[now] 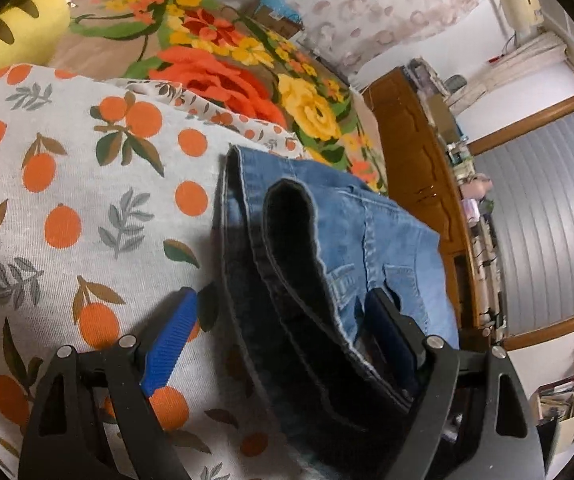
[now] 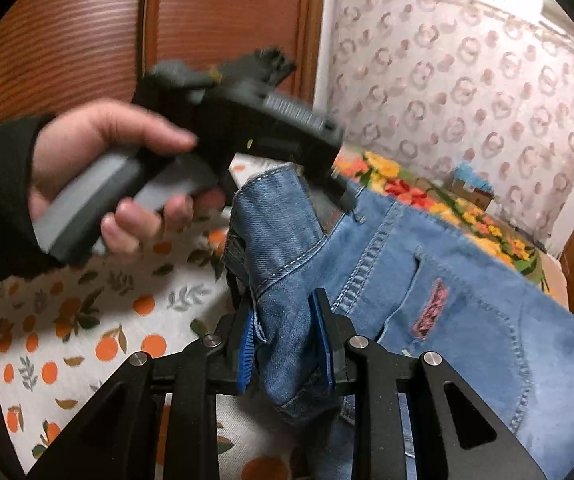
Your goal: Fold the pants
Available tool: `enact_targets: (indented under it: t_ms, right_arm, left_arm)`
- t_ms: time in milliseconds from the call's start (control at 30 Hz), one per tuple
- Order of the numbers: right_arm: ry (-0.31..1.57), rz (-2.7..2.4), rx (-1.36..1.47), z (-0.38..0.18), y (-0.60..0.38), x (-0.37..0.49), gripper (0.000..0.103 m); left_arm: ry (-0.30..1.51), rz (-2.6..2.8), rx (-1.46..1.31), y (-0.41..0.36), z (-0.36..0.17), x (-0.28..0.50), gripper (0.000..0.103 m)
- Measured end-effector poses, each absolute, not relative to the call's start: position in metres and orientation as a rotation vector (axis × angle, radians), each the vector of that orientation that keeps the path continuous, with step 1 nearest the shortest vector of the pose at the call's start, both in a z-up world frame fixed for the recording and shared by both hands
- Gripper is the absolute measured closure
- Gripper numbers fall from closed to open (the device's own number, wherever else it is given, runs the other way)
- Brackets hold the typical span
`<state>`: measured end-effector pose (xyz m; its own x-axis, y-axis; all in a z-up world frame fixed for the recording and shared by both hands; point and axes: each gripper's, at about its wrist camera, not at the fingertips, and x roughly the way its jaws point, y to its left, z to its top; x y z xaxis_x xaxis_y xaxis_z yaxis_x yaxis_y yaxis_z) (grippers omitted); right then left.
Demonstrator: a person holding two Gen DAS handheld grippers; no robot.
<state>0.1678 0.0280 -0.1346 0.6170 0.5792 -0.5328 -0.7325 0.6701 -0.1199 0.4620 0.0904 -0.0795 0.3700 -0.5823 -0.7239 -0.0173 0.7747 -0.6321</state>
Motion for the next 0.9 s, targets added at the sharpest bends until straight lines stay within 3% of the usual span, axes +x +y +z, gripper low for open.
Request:
enact_targets:
  t_ms: [233,300,367,500,667,900]
  right_arm:
    - [0.444,0.751,-0.314,-0.128,0.016,0.163,0.077]
    - [0.440,0.754,-0.319,-0.128,0.017,0.160,0.077]
    - [0.435,0.756,-0.325,-0.131,0.019,0.156,0.077]
    - [0.435,0.762,-0.324,-0.132,0.018,0.157,0.077]
    - [0.400,0.748,-0.318,-0.117,0.015,0.157,0.077]
    - [0.260,0.682,-0.258,-0.038,-0.018,0.150,0.077]
  left_arm:
    - [1.176,-0.430,-0.657,0.075,-0.081,0.461,0.019]
    - [1.173,-0.451,-0.685,0.071,-0.082,0.460,0.032]
    - [1.166,-0.457,-0.692,0.068,-0.080,0.460,0.055]
    - [1.128,-0.465,-0.640,0.064,-0.069,0.460,0.087]
    - [1.046,-0.492,-0.599,0.052,-0.021,0.463,0.092]
    - [0.921,-0.580,-0.478,0.005,0.097,0.479,0.092]
